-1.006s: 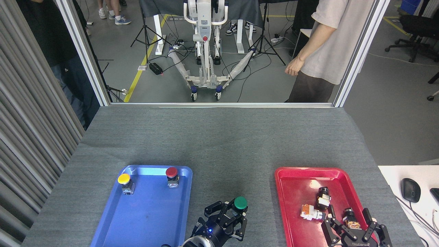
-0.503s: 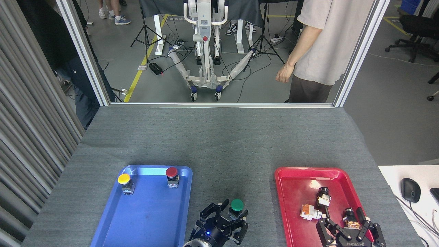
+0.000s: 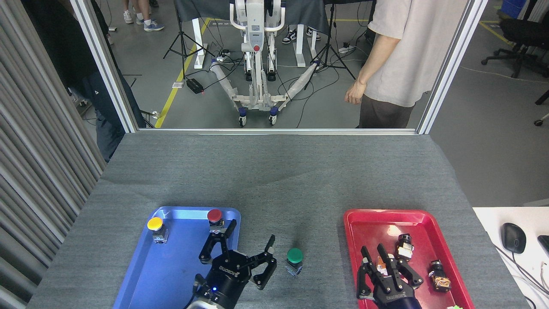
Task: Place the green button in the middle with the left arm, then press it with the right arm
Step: 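Open the left gripper and withdraw it toward the blue tray, then move the right gripper from the red tray above the green button, then press down on the green button with the right gripper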
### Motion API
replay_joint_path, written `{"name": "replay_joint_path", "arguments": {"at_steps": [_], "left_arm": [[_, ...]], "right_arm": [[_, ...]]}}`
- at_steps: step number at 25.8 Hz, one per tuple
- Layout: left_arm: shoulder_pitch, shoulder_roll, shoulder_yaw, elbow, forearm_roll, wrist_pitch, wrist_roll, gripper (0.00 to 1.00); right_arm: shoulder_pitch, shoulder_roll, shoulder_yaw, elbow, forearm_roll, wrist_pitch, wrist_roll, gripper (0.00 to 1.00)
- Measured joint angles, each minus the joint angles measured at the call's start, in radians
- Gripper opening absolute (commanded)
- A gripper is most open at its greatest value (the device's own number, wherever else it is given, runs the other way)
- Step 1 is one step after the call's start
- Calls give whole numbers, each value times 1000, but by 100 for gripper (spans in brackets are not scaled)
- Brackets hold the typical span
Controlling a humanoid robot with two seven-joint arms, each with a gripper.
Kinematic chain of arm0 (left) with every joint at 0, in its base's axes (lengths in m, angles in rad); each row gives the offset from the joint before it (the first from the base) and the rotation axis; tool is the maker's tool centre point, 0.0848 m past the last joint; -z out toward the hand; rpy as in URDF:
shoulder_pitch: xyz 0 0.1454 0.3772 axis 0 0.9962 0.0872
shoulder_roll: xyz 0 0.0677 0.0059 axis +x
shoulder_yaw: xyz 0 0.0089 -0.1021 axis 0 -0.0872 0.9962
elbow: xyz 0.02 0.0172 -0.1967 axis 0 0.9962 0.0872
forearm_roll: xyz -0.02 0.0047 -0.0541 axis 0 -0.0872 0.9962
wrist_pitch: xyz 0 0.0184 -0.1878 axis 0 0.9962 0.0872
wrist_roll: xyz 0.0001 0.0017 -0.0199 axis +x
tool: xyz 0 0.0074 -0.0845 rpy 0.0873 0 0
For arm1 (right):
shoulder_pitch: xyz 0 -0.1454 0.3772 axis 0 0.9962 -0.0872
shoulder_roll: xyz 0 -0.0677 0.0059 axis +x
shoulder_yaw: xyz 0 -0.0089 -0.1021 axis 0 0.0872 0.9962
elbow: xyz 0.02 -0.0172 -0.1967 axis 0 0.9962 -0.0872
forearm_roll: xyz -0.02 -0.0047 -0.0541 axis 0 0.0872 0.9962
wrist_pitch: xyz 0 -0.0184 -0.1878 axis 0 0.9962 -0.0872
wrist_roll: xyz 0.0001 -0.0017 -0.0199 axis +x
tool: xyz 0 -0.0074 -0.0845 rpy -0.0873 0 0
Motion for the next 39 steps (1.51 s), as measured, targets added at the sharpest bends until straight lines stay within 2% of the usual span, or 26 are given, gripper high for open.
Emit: {"name": "replay_joint_path", "arguments": {"at_steps": [4, 9, 12, 16, 21, 35, 39], "left_arm": [[55, 55, 91, -66, 28, 21, -99, 100], [78, 67, 150, -56, 50, 7, -134, 100], [83, 69, 159, -56, 52, 6, -139, 100], [84, 68, 169, -60, 53, 2, -139, 100], [81, 64, 187, -61, 53, 4, -141, 100], [81, 64, 196, -52, 55, 5, -147, 100], [80, 62, 196, -51, 55, 2, -147, 100]], "right_arm": [[-29, 35, 96, 16, 73, 10, 3, 0], [-92, 136, 131, 95, 164, 24, 41, 0], [-124, 169, 136, 154, 187, 25, 52, 0], [-145, 192, 143, 213, 194, 25, 55, 0], [-150, 207, 164, 238, 194, 25, 55, 0], [-187, 215, 171, 364, 189, 52, 14, 0], [-189, 222, 165, 351, 184, 57, 17, 9]]}}
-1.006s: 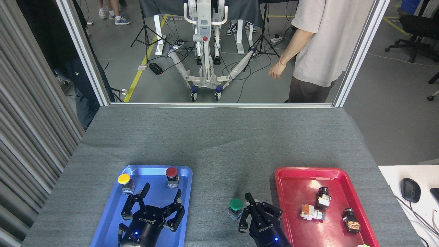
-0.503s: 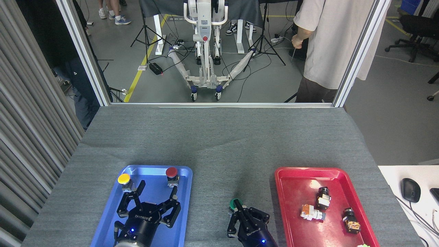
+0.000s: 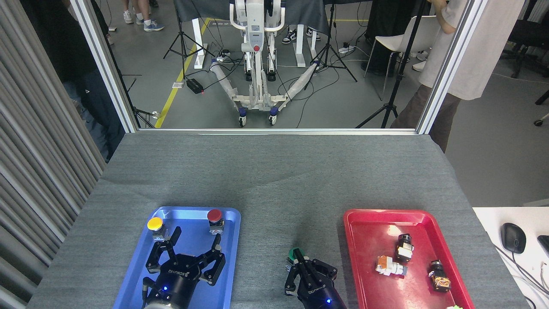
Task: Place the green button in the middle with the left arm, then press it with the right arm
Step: 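Press down on the green button with the right gripper, then lift the right gripper off the green button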
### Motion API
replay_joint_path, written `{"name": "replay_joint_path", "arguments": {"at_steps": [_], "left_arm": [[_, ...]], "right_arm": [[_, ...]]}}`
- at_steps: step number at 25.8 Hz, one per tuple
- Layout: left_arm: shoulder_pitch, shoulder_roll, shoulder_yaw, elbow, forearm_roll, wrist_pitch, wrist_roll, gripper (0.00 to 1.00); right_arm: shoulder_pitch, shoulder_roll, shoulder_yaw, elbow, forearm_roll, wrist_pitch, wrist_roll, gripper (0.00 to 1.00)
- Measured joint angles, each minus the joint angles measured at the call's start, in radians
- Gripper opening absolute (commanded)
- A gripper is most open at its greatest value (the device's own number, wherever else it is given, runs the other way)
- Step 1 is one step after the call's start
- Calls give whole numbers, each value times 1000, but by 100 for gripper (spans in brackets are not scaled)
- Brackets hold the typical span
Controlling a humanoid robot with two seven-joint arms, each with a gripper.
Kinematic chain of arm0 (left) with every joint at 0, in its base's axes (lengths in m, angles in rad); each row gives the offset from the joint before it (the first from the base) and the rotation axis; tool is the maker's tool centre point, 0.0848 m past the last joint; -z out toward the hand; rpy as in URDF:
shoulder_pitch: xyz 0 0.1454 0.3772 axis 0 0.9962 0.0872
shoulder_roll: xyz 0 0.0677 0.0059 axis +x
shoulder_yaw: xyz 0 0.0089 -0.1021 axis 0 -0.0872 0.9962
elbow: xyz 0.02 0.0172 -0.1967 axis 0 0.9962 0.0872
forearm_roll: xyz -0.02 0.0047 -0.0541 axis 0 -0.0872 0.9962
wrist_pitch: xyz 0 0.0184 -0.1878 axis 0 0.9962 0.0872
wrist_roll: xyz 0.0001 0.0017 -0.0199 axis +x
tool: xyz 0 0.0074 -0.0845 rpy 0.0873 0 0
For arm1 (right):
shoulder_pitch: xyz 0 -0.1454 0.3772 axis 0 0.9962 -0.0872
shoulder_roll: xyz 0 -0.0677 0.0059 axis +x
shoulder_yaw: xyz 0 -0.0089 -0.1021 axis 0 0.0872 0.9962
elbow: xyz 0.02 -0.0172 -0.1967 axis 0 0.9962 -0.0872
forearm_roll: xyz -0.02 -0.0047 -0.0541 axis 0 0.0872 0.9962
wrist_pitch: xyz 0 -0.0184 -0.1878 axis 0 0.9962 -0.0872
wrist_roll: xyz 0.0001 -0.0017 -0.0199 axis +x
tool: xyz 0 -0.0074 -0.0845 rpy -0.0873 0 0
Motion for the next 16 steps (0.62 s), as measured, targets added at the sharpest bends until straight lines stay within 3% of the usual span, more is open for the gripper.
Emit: {"name": "replay_joint_path", "arguments": {"at_steps": [5, 9, 16], "left_arm": [[-1, -1, 0, -1, 0, -4, 1, 100], [-1, 0, 0, -3, 0, -5, 2, 100], [0, 1, -1, -4, 0, -7, 0, 100]], "right_arm": [[-12, 13, -7, -23, -12, 0, 33, 23], [-16, 10, -10, -51, -59, 0, 11, 35], [-4, -25, -79, -104, -106, -14, 3, 67]]}}
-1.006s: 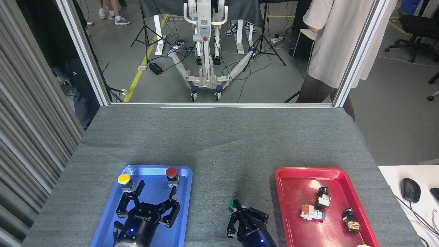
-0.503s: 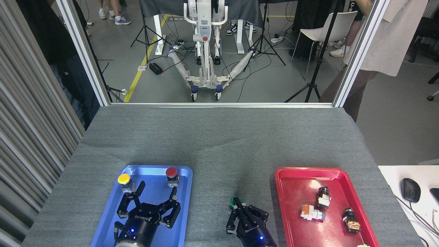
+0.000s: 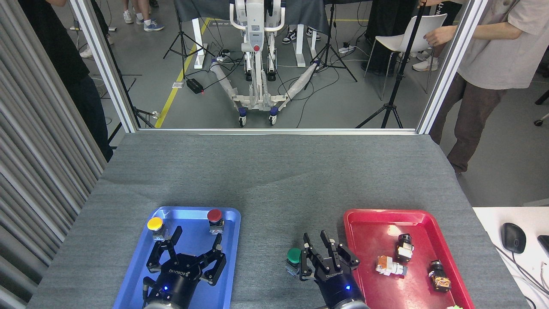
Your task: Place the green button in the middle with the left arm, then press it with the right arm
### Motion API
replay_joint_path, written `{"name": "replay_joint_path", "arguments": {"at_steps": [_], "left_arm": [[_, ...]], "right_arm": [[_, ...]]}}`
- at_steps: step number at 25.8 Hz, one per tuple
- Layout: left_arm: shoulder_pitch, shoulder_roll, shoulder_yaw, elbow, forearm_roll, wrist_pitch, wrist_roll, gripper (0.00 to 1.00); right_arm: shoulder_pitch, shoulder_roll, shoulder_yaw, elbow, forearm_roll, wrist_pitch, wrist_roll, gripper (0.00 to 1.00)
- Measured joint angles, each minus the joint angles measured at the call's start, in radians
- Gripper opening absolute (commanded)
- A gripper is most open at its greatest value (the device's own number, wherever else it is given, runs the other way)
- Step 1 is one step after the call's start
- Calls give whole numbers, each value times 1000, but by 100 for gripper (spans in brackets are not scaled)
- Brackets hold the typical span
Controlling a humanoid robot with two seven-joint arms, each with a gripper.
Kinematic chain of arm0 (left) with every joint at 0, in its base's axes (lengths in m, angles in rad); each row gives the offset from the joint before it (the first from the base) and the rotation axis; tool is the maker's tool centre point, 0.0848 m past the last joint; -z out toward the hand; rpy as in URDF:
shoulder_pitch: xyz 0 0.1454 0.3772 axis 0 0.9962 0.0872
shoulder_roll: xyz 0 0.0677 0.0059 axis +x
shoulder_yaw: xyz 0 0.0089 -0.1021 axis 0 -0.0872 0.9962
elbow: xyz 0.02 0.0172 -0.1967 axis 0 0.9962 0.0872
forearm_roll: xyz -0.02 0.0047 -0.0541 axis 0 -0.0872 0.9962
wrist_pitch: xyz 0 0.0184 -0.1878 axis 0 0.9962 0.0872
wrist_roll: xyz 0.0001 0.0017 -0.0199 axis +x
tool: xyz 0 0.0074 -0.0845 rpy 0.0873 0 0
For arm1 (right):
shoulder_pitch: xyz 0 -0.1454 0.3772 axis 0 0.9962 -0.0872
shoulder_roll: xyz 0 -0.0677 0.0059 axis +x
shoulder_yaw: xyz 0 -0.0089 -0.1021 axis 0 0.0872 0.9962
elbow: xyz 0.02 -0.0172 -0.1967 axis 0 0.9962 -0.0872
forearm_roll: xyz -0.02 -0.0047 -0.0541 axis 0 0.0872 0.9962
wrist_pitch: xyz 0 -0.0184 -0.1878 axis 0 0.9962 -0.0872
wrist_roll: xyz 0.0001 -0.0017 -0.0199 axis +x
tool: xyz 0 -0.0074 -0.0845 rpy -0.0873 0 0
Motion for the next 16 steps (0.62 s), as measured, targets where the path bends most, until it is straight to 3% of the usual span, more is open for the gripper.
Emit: {"name": "replay_joint_path", "arguments": {"at_steps": [5, 11, 16], "left_arm": [[1, 0, -1, 0, 0, 0, -2, 100], [2, 0, -1, 0, 0, 0, -2, 100], [2, 1, -1, -1, 0, 0, -2, 100]], "right_arm": [[24, -54, -130, -27, -6, -68, 0, 98], [49, -74, -330, -35, -33, -234, -2, 99], [72, -77, -392, -53, -38, -287, -2, 100]]}}
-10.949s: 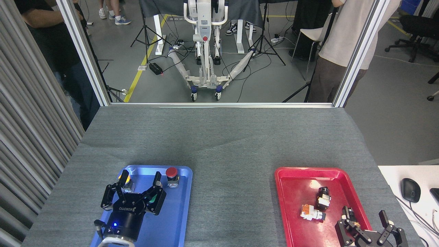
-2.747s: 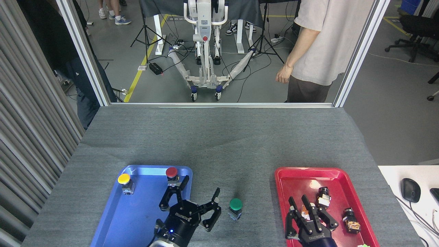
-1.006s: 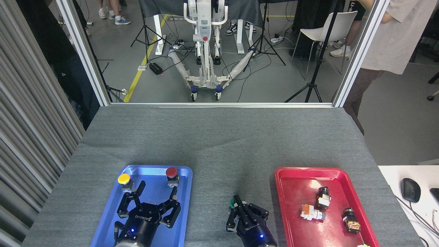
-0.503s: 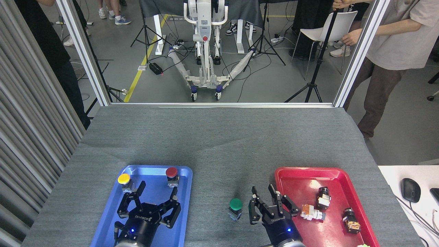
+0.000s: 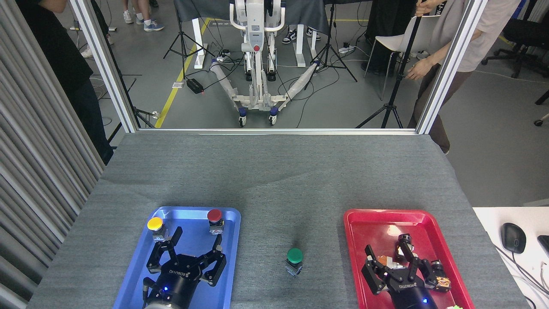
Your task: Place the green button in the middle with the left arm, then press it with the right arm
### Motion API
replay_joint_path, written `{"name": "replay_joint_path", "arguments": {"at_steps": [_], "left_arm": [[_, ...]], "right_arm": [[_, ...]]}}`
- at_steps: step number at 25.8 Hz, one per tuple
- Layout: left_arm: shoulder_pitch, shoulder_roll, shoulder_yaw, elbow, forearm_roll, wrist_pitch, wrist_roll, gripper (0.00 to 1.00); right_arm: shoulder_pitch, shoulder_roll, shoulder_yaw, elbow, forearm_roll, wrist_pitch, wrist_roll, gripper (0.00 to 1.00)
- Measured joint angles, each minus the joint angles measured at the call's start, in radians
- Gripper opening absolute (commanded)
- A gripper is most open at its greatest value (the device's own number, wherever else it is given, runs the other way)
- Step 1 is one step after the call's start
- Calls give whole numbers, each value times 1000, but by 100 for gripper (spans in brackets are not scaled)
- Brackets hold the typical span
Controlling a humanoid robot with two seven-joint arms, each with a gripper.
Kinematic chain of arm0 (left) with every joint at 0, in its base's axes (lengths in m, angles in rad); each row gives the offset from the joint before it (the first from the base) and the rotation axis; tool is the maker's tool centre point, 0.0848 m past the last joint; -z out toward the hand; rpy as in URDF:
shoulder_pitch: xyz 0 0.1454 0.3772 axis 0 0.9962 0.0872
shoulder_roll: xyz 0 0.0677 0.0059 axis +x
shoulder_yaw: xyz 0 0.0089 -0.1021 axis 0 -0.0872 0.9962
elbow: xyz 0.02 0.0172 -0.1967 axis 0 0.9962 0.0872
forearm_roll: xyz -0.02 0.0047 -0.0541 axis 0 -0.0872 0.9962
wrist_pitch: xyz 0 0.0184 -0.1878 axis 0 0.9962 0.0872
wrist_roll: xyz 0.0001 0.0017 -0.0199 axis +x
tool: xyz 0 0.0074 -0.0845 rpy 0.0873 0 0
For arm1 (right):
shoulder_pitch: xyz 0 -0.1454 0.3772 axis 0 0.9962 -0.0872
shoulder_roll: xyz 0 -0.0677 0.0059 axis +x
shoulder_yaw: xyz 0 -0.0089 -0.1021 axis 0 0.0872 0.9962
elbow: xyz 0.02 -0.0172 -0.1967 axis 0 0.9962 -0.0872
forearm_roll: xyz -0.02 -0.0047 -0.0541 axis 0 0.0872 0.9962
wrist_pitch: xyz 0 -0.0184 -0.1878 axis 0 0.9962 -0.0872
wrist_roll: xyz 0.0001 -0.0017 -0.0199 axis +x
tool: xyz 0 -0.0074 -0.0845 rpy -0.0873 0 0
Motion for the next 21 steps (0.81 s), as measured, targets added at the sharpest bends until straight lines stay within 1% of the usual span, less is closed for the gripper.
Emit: {"name": "replay_joint_path", "arguments": {"at_steps": [3, 6, 10, 14, 21], "left_arm": [[0, 0, 0, 0, 0, -1, -1, 100], [1, 1, 0, 0, 0, -1, -1, 100], [1, 1, 0, 0, 0, -1, -2, 100], [1, 1, -1, 0, 0, -1, -3, 100], [1, 1, -1, 0, 0, -1, -3, 100]], "right_arm": [[12, 0, -8, -13, 0, 1, 0, 100], [31, 3, -10, -38, 0, 43, -1, 100], [65, 8, -7, -89, 3, 94, -9, 100], [91, 9, -2, -139, 5, 106, -32, 100], [101, 11, -2, -154, 6, 128, -44, 100]]}}
